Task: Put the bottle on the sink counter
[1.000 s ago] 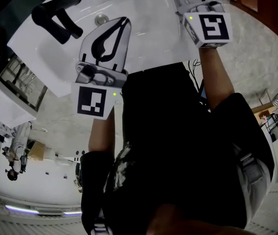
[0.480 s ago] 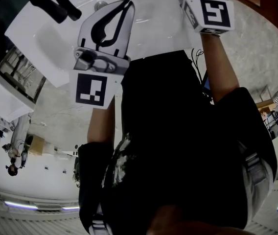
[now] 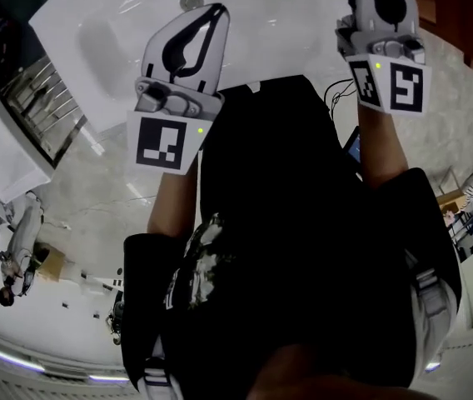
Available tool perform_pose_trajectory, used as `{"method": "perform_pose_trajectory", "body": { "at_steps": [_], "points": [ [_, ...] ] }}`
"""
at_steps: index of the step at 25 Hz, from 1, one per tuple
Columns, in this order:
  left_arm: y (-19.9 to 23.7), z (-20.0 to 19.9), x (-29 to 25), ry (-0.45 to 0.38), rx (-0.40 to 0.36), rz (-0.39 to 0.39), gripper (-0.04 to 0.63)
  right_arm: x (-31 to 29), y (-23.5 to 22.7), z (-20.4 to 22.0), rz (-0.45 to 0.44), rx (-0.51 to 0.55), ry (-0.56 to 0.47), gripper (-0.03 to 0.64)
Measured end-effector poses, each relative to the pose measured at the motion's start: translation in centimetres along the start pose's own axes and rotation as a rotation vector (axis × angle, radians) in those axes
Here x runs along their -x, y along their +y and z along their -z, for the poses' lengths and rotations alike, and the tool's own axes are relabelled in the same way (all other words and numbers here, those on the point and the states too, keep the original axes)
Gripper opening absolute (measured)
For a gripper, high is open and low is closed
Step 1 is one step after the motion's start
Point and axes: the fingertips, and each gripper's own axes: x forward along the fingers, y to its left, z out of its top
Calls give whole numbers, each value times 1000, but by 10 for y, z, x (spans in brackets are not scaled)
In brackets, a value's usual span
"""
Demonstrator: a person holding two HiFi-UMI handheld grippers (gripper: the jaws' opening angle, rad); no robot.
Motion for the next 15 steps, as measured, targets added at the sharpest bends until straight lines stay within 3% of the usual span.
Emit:
{"method": "perform_pose_trajectory", "body": {
  "at_steps": [3,10,15],
  "points": [
    [-4,-8,46,-26,-36,1,15,27,40,-22,-7,-57,-30,-5],
    [10,-35,163,-135,-88,-89,15,79,195,-58,-188,-125,12,-6],
    [24,-25,249,-138,-118,-120,15,110,303,-66,-266,-56,32,-6]
  ]
}}
